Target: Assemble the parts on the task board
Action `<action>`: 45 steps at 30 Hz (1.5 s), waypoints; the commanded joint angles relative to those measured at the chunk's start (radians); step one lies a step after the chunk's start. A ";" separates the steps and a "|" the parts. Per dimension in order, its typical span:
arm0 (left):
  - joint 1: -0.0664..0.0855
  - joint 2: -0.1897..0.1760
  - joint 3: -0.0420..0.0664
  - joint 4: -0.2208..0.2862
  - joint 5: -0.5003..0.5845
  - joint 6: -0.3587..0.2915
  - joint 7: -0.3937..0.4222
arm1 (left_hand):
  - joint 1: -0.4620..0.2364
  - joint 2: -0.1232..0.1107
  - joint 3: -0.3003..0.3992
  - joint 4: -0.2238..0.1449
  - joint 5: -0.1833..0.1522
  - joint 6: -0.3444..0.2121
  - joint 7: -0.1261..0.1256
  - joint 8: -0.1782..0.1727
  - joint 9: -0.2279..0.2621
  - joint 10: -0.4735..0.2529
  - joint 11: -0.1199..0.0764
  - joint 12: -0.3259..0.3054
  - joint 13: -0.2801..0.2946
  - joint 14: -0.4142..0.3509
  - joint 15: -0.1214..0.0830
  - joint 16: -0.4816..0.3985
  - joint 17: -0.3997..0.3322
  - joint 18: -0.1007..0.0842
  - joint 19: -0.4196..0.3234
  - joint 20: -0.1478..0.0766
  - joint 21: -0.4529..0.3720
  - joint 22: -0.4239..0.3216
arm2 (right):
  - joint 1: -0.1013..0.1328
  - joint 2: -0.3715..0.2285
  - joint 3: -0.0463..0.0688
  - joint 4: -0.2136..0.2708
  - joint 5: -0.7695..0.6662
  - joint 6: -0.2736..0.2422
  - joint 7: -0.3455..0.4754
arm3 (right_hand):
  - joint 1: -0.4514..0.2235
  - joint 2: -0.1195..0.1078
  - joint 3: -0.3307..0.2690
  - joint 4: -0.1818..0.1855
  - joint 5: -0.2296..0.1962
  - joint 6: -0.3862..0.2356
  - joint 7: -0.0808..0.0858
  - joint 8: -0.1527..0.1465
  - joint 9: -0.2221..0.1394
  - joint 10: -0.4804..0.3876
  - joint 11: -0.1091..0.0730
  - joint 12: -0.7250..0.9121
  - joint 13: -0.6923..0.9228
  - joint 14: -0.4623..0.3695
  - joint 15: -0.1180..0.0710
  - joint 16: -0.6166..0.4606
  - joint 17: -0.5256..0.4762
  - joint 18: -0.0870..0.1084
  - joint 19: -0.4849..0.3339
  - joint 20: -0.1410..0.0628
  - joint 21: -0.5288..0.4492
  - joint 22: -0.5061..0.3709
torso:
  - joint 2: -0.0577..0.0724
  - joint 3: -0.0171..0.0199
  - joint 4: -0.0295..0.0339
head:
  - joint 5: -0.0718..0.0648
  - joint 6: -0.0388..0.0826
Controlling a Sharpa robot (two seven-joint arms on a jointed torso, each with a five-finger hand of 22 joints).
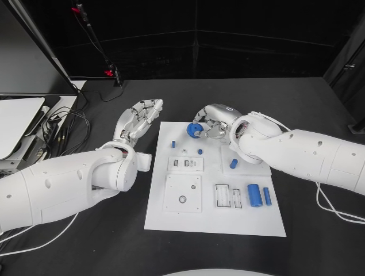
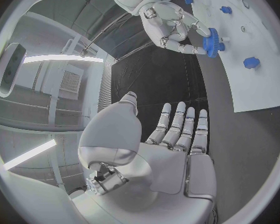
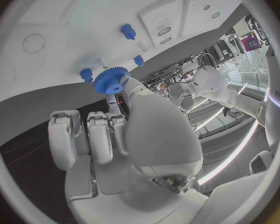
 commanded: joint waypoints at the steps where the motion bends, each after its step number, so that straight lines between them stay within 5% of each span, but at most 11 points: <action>1: 0.002 0.001 0.001 0.002 -0.007 0.000 0.280 | 0.002 0.008 -0.006 -0.001 0.004 0.006 0.143 0.003 -0.001 0.001 0.005 0.003 0.000 0.000 0.006 0.004 -0.001 -0.002 0.000 0.005 0.003 0.001 | 0.001 0.005 0.001 -0.002 -0.013 0.045 -0.007 | -0.010 -0.003 0.004 -0.002 0.003 0.126 -0.060 -0.005 0.003 0.104 -0.003 0.003 0.263 0.104 -0.009 0.002 0.263 -0.007 0.106 -0.008 0.003 0.263 | 0.000 -0.0003 -0.0014 | -0.001 -0.001; 14: 0.002 0.001 0.001 0.003 -0.007 0.000 0.277 | 0.002 0.008 -0.007 -0.001 0.005 0.006 0.143 0.004 -0.001 0.001 0.005 0.004 -0.001 0.000 0.006 0.004 -0.001 -0.002 0.001 0.005 0.004 0.001 | -0.003 0.024 0.001 -0.024 -0.026 0.108 -0.054 | -0.012 -0.002 0.006 -0.005 0.000 0.124 -0.057 -0.019 -0.001 0.104 -0.001 0.003 0.263 0.104 -0.007 0.002 0.263 -0.007 0.106 -0.007 0.003 0.263 | 0.000 0.0001 0.0004 | -0.005 -0.002; 32: 0.002 -0.001 0.001 0.004 -0.007 0.000 0.275 | 0.002 0.008 -0.007 -0.001 0.005 0.006 0.143 0.004 -0.001 0.001 0.005 0.004 -0.001 0.000 0.006 0.004 -0.001 -0.002 0.001 0.005 0.004 0.001 | -0.006 0.042 0.001 -0.066 -0.041 0.122 -0.078 | -0.012 -0.005 0.008 -0.010 -0.006 0.124 -0.054 -0.031 -0.005 0.104 0.001 0.003 0.263 0.104 -0.005 0.002 0.263 -0.007 0.106 -0.006 0.003 0.263 | 0.000 0.0000 -0.0014 | -0.004 -0.001; 39: 0.002 -0.001 0.001 0.004 -0.007 0.000 0.274 | 0.002 0.008 -0.007 -0.001 0.005 0.006 0.143 0.004 -0.001 0.001 0.005 0.004 -0.001 0.000 0.006 0.004 -0.001 -0.002 0.001 0.005 0.004 0.001 | -0.006 0.045 0.000 -0.070 -0.041 0.150 -0.089 | -0.032 -0.020 0.003 -0.010 -0.018 0.087 -0.047 -0.081 -0.023 0.104 0.010 0.003 0.263 0.104 0.004 0.002 0.263 -0.007 0.106 0.003 0.003 0.263 | 0.000 0.0001 -0.0004 | -0.005 -0.002; 45: 0.002 -0.001 0.001 0.004 -0.007 0.001 0.272 | 0.002 0.008 -0.007 -0.001 0.005 0.006 0.143 0.004 -0.001 0.001 0.005 0.004 -0.001 0.000 0.006 0.004 -0.001 -0.002 0.001 0.005 0.004 0.001 | -0.006 0.047 0.000 -0.072 -0.042 0.181 -0.107 | -0.043 -0.038 -0.008 -0.020 -0.064 -0.043 -0.077 -0.166 -0.037 0.104 -0.029 0.003 0.263 0.104 -0.020 0.002 0.263 -0.007 0.106 -0.012 0.003 0.263 | 0.000 -0.0002 -0.0001 | -0.006 -0.002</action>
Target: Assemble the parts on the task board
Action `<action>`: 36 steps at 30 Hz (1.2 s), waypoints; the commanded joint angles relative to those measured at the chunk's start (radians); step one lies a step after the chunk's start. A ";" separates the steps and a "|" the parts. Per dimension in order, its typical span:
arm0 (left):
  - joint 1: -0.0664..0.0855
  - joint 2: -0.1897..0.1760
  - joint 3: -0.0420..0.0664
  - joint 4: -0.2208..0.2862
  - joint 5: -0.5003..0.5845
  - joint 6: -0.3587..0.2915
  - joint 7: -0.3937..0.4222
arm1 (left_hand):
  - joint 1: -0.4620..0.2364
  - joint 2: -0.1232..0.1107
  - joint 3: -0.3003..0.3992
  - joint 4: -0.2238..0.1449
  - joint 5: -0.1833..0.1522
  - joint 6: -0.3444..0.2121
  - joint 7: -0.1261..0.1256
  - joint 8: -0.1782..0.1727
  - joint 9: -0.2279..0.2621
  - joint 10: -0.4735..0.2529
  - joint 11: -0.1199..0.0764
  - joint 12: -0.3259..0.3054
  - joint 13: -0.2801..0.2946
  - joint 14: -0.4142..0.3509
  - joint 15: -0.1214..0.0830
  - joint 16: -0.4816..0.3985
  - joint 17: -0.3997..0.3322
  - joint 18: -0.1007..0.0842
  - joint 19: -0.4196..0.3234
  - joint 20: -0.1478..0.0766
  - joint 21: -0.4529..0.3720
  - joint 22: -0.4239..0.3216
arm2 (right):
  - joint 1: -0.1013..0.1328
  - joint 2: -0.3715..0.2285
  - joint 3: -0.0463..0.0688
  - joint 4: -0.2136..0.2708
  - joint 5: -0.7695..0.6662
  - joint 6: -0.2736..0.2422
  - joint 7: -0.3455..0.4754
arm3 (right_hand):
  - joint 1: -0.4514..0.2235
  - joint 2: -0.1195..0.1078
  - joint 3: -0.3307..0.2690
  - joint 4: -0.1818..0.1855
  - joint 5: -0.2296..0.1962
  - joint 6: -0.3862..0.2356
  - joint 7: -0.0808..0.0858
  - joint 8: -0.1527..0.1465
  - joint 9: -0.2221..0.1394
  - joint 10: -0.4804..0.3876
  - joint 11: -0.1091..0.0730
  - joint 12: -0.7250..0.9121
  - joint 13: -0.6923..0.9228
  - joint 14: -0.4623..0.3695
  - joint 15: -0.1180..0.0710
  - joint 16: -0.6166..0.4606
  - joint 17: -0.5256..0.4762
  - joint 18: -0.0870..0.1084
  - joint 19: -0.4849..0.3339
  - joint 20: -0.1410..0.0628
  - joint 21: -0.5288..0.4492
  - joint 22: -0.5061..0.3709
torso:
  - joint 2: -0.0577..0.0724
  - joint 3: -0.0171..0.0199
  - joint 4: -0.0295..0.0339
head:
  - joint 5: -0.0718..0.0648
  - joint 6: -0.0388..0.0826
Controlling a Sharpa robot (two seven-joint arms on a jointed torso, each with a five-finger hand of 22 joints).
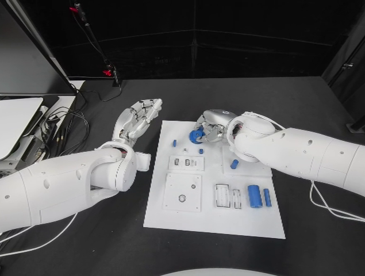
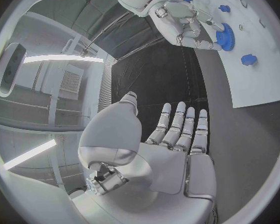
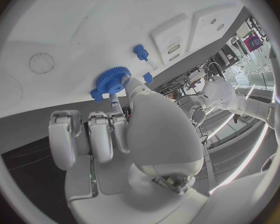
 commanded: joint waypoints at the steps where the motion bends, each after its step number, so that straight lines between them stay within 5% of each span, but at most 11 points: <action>1: 0.002 0.000 0.001 0.002 -0.007 0.002 0.272 | 0.002 0.008 -0.007 -0.001 0.005 0.006 0.143 0.004 -0.002 0.001 0.005 0.004 -0.001 0.000 0.006 0.004 -0.001 -0.002 0.001 0.005 0.004 0.001 | 0.001 0.001 0.000 0.000 -0.007 0.053 -0.026 | -0.011 -0.008 -0.008 -0.005 -0.024 -0.050 -0.013 -0.029 -0.004 0.106 -0.020 0.003 0.263 0.106 -0.017 0.002 0.263 -0.007 0.106 -0.017 0.003 0.263 | 0.001 -0.0004 0.0012 | -0.001 0.001; 7: 0.002 0.000 0.001 0.002 -0.007 0.003 0.270 | 0.003 0.010 -0.008 -0.001 0.005 0.006 0.143 0.004 -0.003 0.002 0.006 0.005 -0.001 0.001 0.007 0.005 -0.001 -0.003 0.001 0.006 0.006 0.001 | 0.001 0.001 0.000 -0.001 -0.007 0.076 -0.030 | -0.014 -0.014 -0.018 -0.011 -0.043 -0.085 -0.034 -0.041 -0.001 0.106 -0.039 0.003 0.263 0.106 -0.034 0.002 0.263 -0.007 0.106 -0.035 0.003 0.263 | 0.000 -0.0005 0.0001 | 0.002 -0.002; 11: 0.002 0.000 0.001 0.002 -0.007 0.005 0.269 | 0.003 0.010 -0.008 -0.001 0.005 0.006 0.143 0.004 -0.003 0.002 0.006 0.005 -0.001 0.001 0.007 0.005 -0.001 -0.003 0.001 0.006 0.006 0.001 | 0.001 -0.002 0.000 0.002 -0.005 0.044 -0.005 | -0.021 -0.016 -0.027 -0.008 -0.055 -0.099 -0.046 -0.044 0.000 0.106 -0.050 0.003 0.263 0.106 -0.044 0.002 0.263 -0.007 0.106 -0.044 0.003 0.263 | 0.000 -0.0001 0.0006 | 0.001 -0.002; 15: 0.002 0.000 0.001 0.001 -0.007 0.007 0.268 | 0.003 0.010 -0.008 -0.001 0.005 0.006 0.143 0.004 -0.003 0.002 0.006 0.005 -0.001 0.001 0.007 0.005 -0.001 -0.003 0.001 0.006 0.006 0.001 | 0.000 -0.012 0.000 0.013 0.022 -0.062 0.070 | -0.033 -0.022 -0.040 0.003 -0.082 -0.115 -0.065 -0.045 0.000 0.106 -0.065 0.003 0.263 0.106 -0.056 0.002 0.263 -0.007 0.106 -0.056 0.003 0.263 | 0.000 0.0000 0.0006 | 0.000 0.000; 18: 0.002 0.000 0.001 0.001 -0.007 0.008 0.268 | 0.003 0.010 -0.008 -0.001 0.005 0.006 0.143 0.004 -0.003 0.002 0.006 0.005 -0.001 0.001 0.007 0.005 -0.001 -0.003 0.001 0.006 0.006 0.001 | 0.001 -0.039 0.000 0.045 0.119 -0.191 0.171 | -0.036 -0.022 -0.045 0.009 -0.084 -0.125 -0.075 -0.048 0.000 0.106 -0.072 0.003 0.263 0.106 -0.062 0.002 0.263 -0.007 0.106 -0.062 0.003 0.263 | -0.001 0.0007 0.0000 | -0.002 0.004; 24: 0.002 -0.002 0.001 0.001 -0.007 0.010 0.267 | 0.003 0.011 -0.009 -0.001 0.006 0.007 0.143 0.004 -0.003 0.003 0.006 0.005 -0.001 0.002 0.008 0.005 -0.002 -0.003 0.001 0.007 0.006 0.002 | 0.004 -0.127 0.001 0.142 0.382 -0.318 0.344 | -0.039 -0.015 -0.055 0.019 -0.082 -0.126 -0.087 -0.042 0.002 0.106 -0.085 0.003 0.263 0.106 -0.074 0.002 0.263 -0.007 0.106 -0.074 0.003 0.263 | -0.003 -0.0017 -0.0017 | -0.009 0.008; 31: 0.002 0.001 0.001 -0.003 -0.007 0.012 0.266 | 0.003 0.011 -0.009 -0.001 0.006 0.007 0.143 0.004 -0.003 0.003 0.006 0.005 -0.001 0.002 0.008 0.005 -0.002 -0.003 0.001 0.007 0.006 0.002 | 0.016 -0.267 0.001 0.253 0.550 -0.331 0.408 | -0.059 -0.005 -0.077 0.037 -0.048 -0.066 -0.068 -0.010 0.013 0.106 -0.079 0.003 0.263 0.106 -0.075 0.002 0.263 -0.007 0.106 -0.080 0.003 0.263 | -0.001 -0.0005 -0.0009 | -0.024 0.012; 33: 0.002 0.002 0.001 -0.003 -0.007 0.012 0.266 | 0.004 0.011 -0.010 -0.001 0.006 0.007 0.144 0.005 -0.004 0.004 0.007 0.006 -0.001 0.003 0.009 0.006 -0.002 -0.003 0.001 0.007 0.007 0.002 | 0.017 -0.312 0.001 0.270 0.539 -0.314 0.396 | -0.071 0.000 -0.084 0.045 -0.034 -0.033 -0.048 0.005 0.019 0.106 -0.066 0.003 0.263 0.106 -0.067 0.002 0.263 -0.007 0.106 -0.075 0.003 0.263 | -0.001 -0.0008 -0.0020 | -0.030 0.013; 36: 0.002 0.004 0.001 -0.006 -0.007 0.013 0.267 | 0.004 0.011 -0.010 -0.001 0.006 0.007 0.144 0.005 -0.004 0.004 0.007 0.006 -0.001 0.003 0.009 0.006 -0.002 -0.003 0.001 0.007 0.007 0.002 | 0.018 -0.376 -0.001 0.282 0.466 -0.285 0.375 | -0.079 -0.002 -0.092 0.050 -0.034 -0.020 -0.039 0.008 0.020 0.106 -0.057 0.003 0.263 0.106 -0.058 0.002 0.263 -0.007 0.106 -0.068 0.003 0.263 | -0.001 0.0003 -0.0040 | -0.053 0.015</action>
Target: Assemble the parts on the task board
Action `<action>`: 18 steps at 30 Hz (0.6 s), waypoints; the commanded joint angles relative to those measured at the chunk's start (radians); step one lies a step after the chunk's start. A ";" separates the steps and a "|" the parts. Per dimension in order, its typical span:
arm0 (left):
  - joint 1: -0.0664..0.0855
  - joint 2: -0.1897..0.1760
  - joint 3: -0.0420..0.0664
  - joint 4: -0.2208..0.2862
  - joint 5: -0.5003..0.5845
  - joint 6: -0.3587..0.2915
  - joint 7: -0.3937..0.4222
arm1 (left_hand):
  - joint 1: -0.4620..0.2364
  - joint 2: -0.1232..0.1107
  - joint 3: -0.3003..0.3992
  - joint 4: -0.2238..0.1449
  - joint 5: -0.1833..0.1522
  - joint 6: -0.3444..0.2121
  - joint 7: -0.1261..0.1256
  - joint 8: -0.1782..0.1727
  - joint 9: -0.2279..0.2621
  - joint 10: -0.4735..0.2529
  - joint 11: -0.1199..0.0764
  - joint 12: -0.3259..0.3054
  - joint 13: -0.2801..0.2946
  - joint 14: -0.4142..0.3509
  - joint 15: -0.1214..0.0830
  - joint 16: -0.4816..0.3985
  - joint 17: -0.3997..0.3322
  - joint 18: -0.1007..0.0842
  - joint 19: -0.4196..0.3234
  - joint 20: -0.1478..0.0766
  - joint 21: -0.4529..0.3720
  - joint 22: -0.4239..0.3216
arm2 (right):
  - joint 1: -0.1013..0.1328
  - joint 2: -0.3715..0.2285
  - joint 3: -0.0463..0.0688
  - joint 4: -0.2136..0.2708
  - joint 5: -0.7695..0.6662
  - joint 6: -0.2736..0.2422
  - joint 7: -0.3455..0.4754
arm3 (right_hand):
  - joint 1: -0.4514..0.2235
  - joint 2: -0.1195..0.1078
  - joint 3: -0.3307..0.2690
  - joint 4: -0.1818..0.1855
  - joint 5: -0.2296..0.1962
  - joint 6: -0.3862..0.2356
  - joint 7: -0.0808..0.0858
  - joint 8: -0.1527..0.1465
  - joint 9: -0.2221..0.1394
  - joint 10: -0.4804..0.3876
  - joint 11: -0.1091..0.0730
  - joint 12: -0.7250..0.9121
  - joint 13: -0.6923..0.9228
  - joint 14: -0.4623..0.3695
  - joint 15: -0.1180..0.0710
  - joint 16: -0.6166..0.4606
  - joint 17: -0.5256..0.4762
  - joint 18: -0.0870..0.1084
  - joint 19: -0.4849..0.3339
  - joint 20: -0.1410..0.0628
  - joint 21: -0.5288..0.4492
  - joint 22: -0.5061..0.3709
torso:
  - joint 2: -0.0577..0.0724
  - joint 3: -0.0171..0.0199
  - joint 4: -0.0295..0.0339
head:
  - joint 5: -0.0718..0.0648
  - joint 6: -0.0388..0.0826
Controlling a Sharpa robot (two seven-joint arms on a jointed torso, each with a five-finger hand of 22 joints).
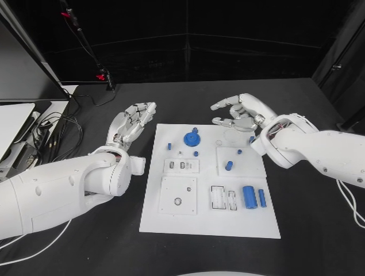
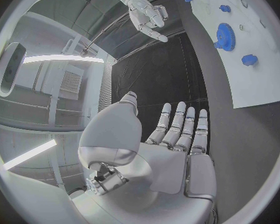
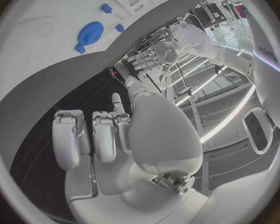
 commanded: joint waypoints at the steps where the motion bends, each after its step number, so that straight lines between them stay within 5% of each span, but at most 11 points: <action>1: 0.002 0.003 0.001 -0.002 -0.007 0.011 0.267 | 0.000 0.007 -0.005 -0.001 0.006 0.008 0.144 0.005 -0.001 0.000 0.003 0.006 -0.001 -0.001 0.006 0.006 -0.002 -0.003 0.001 0.008 0.003 0.001 | 0.002 -0.037 -0.001 0.012 -0.007 0.002 0.020 | -0.014 -0.004 -0.013 0.003 0.000 0.012 0.003 0.005 0.002 0.106 0.009 0.003 0.263 0.105 0.013 0.002 0.263 -0.007 0.106 0.008 0.003 0.263 | 0.001 0.0010 -0.0014 | -0.025 0.002; 15: -0.001 0.007 0.001 -0.016 -0.007 0.014 0.270 | 0.002 0.009 -0.006 -0.001 0.007 0.008 0.144 0.005 -0.002 0.002 0.004 0.007 -0.001 0.001 0.006 0.006 -0.002 -0.003 0.001 0.008 0.004 0.002 | -0.016 -0.185 -0.003 0.008 -0.106 0.024 -0.045 | -0.005 -0.021 -0.031 0.013 -0.028 0.039 0.020 0.005 0.001 0.106 0.027 0.003 0.263 0.105 0.029 0.002 0.263 -0.007 0.106 0.026 0.003 0.263 | 0.001 0.0026 0.0016 | -0.105 0.007; 18: -0.003 0.007 0.001 -0.017 -0.007 0.015 0.270 | 0.002 0.009 -0.007 -0.001 0.007 0.009 0.144 0.005 -0.002 0.002 0.004 0.007 -0.001 0.001 0.007 0.006 -0.002 -0.003 0.001 0.009 0.004 0.002 | -0.030 -0.192 -0.003 -0.001 -0.110 0.027 -0.098 | 0.023 -0.009 -0.019 0.003 -0.044 0.044 0.026 0.004 0.001 0.106 0.034 0.003 0.263 0.105 0.033 0.002 0.263 -0.007 0.106 0.030 0.003 0.263 | 0.001 0.0028 0.0004 | -0.110 0.006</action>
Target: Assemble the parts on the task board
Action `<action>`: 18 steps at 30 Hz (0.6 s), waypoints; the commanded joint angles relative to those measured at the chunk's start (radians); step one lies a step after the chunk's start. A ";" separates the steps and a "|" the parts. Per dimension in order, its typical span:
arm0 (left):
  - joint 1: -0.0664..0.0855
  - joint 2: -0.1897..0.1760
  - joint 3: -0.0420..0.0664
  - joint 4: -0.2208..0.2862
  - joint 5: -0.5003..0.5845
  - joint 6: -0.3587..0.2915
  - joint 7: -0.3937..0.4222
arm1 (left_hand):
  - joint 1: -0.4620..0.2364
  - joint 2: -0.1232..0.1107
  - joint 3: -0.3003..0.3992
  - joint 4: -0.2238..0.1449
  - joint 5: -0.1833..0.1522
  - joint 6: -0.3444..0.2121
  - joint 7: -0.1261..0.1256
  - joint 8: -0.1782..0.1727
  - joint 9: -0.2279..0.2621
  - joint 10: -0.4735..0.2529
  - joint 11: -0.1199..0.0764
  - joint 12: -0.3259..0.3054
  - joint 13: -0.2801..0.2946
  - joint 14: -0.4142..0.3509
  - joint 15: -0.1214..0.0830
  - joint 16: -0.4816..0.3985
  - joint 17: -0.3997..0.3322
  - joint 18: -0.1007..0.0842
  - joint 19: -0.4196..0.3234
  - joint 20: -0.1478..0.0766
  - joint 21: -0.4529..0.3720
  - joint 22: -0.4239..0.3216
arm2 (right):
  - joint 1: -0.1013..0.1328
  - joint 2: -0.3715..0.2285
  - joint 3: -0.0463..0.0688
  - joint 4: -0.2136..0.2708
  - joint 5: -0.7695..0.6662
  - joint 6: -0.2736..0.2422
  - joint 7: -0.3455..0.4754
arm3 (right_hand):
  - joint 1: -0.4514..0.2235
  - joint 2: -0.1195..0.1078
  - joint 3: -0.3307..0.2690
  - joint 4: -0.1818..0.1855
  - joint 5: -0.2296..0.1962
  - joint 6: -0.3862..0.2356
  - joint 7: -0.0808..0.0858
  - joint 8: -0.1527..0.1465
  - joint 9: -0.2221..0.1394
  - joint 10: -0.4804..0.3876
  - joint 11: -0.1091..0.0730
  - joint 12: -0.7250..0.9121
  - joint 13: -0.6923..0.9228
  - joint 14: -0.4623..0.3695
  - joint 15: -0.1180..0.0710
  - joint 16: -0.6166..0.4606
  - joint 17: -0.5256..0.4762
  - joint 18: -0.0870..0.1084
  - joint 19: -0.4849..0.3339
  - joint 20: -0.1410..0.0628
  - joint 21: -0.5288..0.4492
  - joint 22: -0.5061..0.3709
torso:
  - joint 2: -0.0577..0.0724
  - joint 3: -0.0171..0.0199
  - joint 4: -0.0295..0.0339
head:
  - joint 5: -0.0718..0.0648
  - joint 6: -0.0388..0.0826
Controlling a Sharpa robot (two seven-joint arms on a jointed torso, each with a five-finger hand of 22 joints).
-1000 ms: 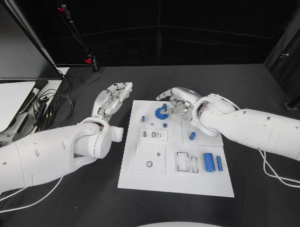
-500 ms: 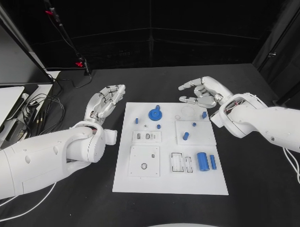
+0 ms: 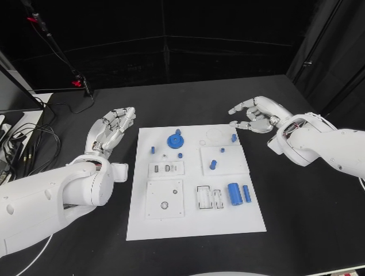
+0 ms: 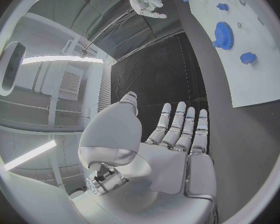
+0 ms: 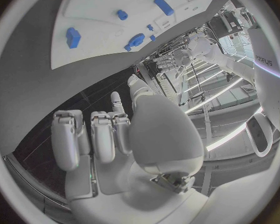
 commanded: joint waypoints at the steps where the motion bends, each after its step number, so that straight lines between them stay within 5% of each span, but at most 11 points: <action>1: 0.000 0.000 0.001 -0.001 -0.007 0.011 0.270 | 0.002 0.009 -0.007 -0.001 0.003 0.009 0.144 0.005 -0.001 0.002 0.004 0.003 -0.001 0.001 0.007 0.006 -0.002 -0.003 0.001 0.009 0.004 0.001 | -0.012 -0.003 0.000 -0.006 -0.033 0.014 -0.081 | 0.022 0.006 0.003 -0.010 -0.017 0.006 0.002 -0.004 -0.001 0.105 0.011 0.003 0.263 0.104 0.011 0.002 0.263 -0.007 0.104 0.008 0.003 0.263 | 0.001 -0.0003 0.0014 | -0.009 -0.001; 8: -0.001 -0.001 0.000 -0.001 -0.007 0.011 0.270 | 0.002 0.009 -0.007 -0.001 0.003 0.009 0.144 0.005 -0.001 0.002 0.004 0.003 -0.001 0.001 0.007 0.006 -0.002 -0.003 0.001 0.009 0.004 0.001 | -0.058 0.014 0.000 -0.049 -0.080 0.049 -0.121 | 0.035 0.000 0.004 -0.014 -0.042 -0.005 0.001 -0.013 -0.005 0.105 0.011 0.003 0.263 0.104 0.013 0.002 0.263 -0.007 0.104 0.011 0.003 0.263 | 0.002 -0.0012 0.0035 | -0.010 0.000; 18: -0.001 -0.003 0.000 -0.002 -0.007 0.011 0.268 | 0.003 0.011 -0.007 -0.001 0.004 0.009 0.144 0.005 -0.002 0.002 0.004 0.004 -0.001 0.002 0.007 0.007 -0.002 -0.004 0.000 0.009 0.005 0.001 | -0.071 0.036 0.000 -0.087 -0.108 0.063 -0.134 | 0.038 -0.003 0.003 -0.013 -0.045 -0.011 0.001 -0.018 -0.007 0.105 0.011 0.003 0.263 0.104 0.012 0.002 0.263 -0.007 0.104 0.011 0.003 0.263 | 0.002 -0.0026 0.0048 | 0.000 -0.004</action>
